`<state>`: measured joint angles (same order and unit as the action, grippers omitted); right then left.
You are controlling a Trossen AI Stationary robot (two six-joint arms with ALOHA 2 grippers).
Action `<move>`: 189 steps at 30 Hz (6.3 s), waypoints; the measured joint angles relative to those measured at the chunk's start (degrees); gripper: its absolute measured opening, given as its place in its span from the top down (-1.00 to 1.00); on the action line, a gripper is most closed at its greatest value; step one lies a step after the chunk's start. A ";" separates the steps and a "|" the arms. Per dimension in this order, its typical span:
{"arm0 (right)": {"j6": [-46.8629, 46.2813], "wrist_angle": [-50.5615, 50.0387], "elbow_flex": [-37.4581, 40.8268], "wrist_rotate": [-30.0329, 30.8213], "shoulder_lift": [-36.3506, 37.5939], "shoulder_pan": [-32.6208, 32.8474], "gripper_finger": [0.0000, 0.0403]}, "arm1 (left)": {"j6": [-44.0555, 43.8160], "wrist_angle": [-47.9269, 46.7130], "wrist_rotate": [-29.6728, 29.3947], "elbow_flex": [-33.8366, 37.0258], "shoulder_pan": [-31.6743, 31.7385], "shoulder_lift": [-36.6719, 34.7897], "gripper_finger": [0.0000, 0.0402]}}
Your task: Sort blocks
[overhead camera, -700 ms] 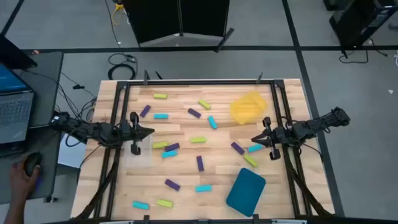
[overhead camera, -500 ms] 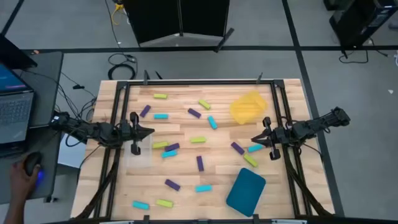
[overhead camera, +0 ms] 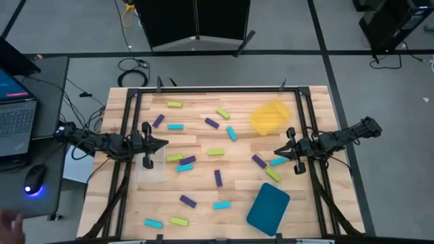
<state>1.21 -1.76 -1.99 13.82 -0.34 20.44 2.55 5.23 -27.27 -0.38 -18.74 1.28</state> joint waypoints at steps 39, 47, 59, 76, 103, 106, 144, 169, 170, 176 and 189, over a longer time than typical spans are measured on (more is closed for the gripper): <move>-30.21 0.30 -5.95 18.46 -9.94 -3.71 0.82 | -5.51 11.87 0.11 -0.02 -0.01 0.00 0.94; -13.22 17.51 -7.03 18.22 -17.31 -3.71 0.82 | -10.12 23.09 -3.00 -0.02 0.00 -0.02 0.94; -30.58 -31.98 -27.59 13.37 -35.36 -2.91 0.74 | -10.06 18.68 -5.48 -0.02 0.00 0.00 0.94; -36.38 -48.37 -33.86 1.32 -66.11 3.03 -0.08 | -9.21 12.95 -9.37 -0.02 0.00 0.00 0.94; -36.68 -34.36 -23.78 -0.73 -71.28 2.61 -0.19 | -9.29 12.55 -9.57 -0.02 0.00 0.37 0.94; -37.73 -34.15 -23.61 -1.28 -70.95 2.61 -0.05 | -9.98 12.61 -9.63 -0.02 0.00 0.63 0.94; -50.78 -9.17 -26.37 -3.00 -53.35 20.85 0.44 | -13.75 11.52 -13.15 -0.02 0.02 1.01 0.94; -43.81 10.61 -27.15 -0.71 -57.20 20.03 -0.46 | -22.03 2.80 5.08 -12.34 0.00 26.62 0.51; -40.96 12.34 -27.16 0.11 -56.79 19.38 -0.45 | -21.62 1.33 6.37 -14.47 0.00 30.40 0.46; -20.65 26.66 -27.18 4.56 -57.05 16.43 -0.41 | -19.16 -9.61 14.37 -27.60 -0.21 52.10 0.24; -6.57 30.82 -27.22 10.65 -57.66 7.84 -0.47 | -14.67 -26.52 22.05 -51.85 -11.16 85.98 0.08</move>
<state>-5.36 29.06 -29.21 24.47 -58.00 28.28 -12.13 -21.29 -5.22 -52.23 -29.91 87.26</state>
